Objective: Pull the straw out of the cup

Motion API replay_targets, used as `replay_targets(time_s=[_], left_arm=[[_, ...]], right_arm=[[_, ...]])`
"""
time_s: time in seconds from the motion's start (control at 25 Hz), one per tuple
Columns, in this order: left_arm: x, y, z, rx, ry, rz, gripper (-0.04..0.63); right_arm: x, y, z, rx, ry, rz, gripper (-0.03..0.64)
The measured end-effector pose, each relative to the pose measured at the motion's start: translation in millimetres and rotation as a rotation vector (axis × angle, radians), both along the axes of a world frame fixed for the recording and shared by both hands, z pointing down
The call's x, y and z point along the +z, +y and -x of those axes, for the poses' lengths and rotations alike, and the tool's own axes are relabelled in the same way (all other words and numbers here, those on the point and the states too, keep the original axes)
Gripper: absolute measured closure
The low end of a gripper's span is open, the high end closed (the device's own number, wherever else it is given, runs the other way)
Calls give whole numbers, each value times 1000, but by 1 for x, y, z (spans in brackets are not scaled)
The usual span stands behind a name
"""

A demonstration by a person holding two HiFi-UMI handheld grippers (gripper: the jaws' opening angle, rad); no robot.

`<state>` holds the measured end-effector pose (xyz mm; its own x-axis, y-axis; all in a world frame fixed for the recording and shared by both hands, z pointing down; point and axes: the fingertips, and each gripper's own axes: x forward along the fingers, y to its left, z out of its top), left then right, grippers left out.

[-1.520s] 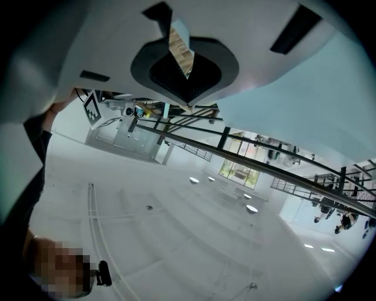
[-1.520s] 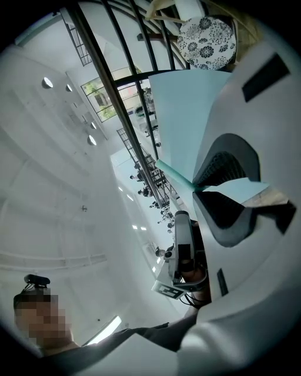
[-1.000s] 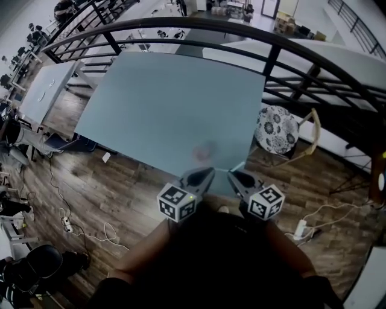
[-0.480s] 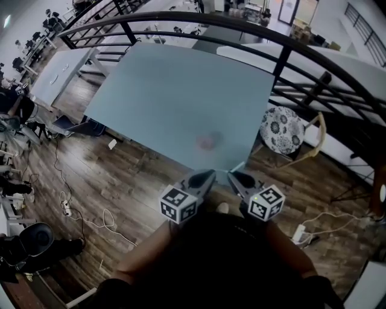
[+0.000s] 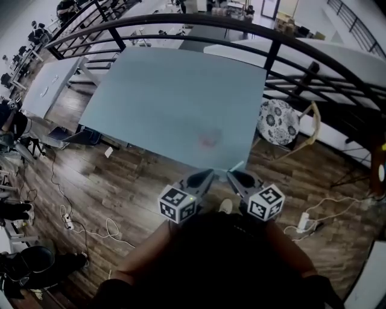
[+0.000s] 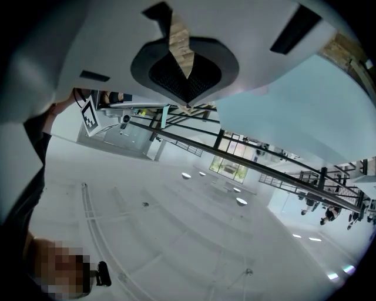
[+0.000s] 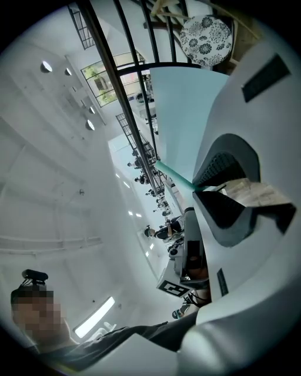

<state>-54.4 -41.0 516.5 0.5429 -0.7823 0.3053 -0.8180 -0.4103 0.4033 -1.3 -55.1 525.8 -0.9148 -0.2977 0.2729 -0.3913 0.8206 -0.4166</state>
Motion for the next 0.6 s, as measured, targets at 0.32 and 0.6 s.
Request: replay_targets(time_s=[0.32,0.6], left_arm=[[7,33,55,40,4,8,584],[12,65,90,92,10,10,584]], right_arm=[[7,38,50,49,11,1,578],[9,72,84,106,12,-15,578]])
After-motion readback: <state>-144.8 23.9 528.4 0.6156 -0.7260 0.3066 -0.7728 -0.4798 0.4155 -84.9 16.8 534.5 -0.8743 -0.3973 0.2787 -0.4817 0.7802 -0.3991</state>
